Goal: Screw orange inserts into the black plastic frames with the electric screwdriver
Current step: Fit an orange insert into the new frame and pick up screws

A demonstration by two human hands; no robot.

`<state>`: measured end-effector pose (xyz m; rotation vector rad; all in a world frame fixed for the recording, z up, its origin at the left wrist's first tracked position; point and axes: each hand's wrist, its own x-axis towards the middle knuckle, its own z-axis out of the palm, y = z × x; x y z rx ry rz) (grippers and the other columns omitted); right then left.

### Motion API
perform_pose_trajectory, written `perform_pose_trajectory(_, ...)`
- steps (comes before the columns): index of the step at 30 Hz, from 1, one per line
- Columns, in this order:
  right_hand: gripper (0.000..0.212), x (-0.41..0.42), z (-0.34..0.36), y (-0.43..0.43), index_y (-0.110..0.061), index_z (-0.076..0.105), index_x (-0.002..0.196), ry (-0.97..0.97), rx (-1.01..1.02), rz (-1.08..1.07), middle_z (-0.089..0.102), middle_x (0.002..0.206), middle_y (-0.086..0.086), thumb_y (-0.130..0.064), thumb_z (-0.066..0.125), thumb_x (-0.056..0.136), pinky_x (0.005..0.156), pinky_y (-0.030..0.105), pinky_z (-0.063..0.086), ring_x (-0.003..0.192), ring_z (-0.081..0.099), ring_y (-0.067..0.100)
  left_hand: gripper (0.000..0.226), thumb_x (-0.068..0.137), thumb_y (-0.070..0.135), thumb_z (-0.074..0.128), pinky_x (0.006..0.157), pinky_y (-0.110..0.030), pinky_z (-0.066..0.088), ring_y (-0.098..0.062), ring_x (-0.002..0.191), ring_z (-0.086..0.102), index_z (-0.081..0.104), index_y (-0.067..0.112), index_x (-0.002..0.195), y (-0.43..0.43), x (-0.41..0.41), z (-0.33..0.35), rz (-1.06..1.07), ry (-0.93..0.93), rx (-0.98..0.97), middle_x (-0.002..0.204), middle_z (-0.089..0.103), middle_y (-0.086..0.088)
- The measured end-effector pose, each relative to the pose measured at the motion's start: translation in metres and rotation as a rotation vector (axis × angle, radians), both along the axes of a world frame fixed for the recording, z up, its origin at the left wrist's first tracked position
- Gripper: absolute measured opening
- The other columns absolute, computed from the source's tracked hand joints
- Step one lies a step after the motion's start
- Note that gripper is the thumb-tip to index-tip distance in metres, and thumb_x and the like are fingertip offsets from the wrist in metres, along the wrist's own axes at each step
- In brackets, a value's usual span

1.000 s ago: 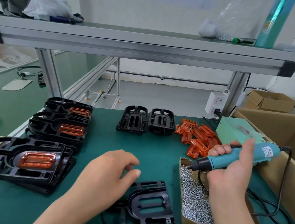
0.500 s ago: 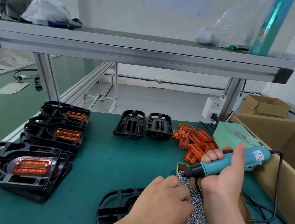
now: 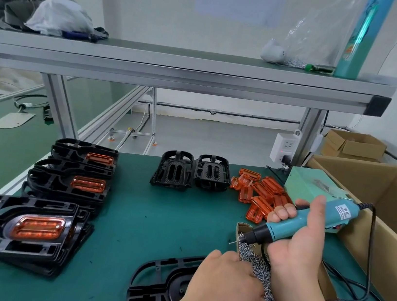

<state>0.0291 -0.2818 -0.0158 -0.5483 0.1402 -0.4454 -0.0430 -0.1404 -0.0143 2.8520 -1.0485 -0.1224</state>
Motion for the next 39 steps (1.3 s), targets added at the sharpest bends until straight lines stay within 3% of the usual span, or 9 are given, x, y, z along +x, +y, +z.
perform_pose_trajectory(8, 0.038, -0.002, 0.0, 0.002, -0.021, 0.06, 0.088, -0.008, -0.008, 0.003, 0.046, 0.07, -0.005, -0.056, 0.071, 0.096, 0.054, 0.024, 0.045, 0.059, 0.046, 0.011, 0.037, 0.109, 0.043, 0.046, 0.085, -0.041, 0.029, -0.033, 0.115, 0.056, 0.069, 0.024, 0.131, 0.001, 0.002, 0.009, 0.018, 0.117, 0.068, 0.121, 0.057, -0.008)
perform_pose_trajectory(12, 0.038, -0.003, 0.001, 0.003, -0.021, 0.059, 0.088, -0.004, -0.013, -0.003, 0.046, 0.07, -0.005, -0.056, 0.071, 0.096, 0.054, 0.024, 0.045, 0.059, 0.046, 0.011, 0.033, 0.11, 0.038, 0.047, 0.097, -0.045, 0.039, -0.027, 0.121, 0.055, 0.067, 0.026, 0.133, 0.006, 0.001, 0.015, 0.021, 0.197, 0.054, 0.127, 0.053, -0.004)
perform_pose_trajectory(20, 0.04, -0.003, 0.001, 0.005, -0.021, 0.06, 0.088, 0.001, -0.01, 0.006, 0.047, 0.071, -0.005, -0.058, 0.074, 0.091, 0.054, 0.024, 0.046, 0.059, 0.046, 0.01, 0.033, 0.107, 0.036, 0.054, 0.108, -0.049, 0.044, -0.027, 0.132, 0.051, 0.068, 0.026, 0.136, 0.006, 0.002, 0.026, 0.068, 0.377, -0.051, 0.135, 0.056, -0.005)
perform_pose_trajectory(32, 0.039, -0.002, 0.001, 0.011, -0.02, 0.059, 0.086, 0.024, -0.018, 0.01, 0.044, 0.07, -0.004, -0.057, 0.071, 0.094, 0.054, 0.024, 0.044, 0.06, 0.044, 0.012, 0.025, 0.101, 0.034, 0.062, 0.101, -0.043, 0.047, -0.026, 0.125, 0.057, 0.075, 0.032, 0.122, 0.008, 0.004, 0.02, 0.087, 0.416, -0.135, 0.127, 0.068, -0.002)
perform_pose_trajectory(39, 0.039, -0.002, 0.002, 0.01, -0.02, 0.059, 0.086, 0.024, -0.017, 0.001, 0.044, 0.07, -0.004, -0.057, 0.07, 0.094, 0.053, 0.024, 0.043, 0.059, 0.044, 0.011, 0.032, 0.109, 0.035, 0.051, 0.107, -0.051, 0.046, -0.032, 0.13, 0.053, 0.066, 0.03, 0.136, 0.006, 0.0, 0.026, 0.027, 0.37, -0.007, 0.134, 0.058, -0.011)
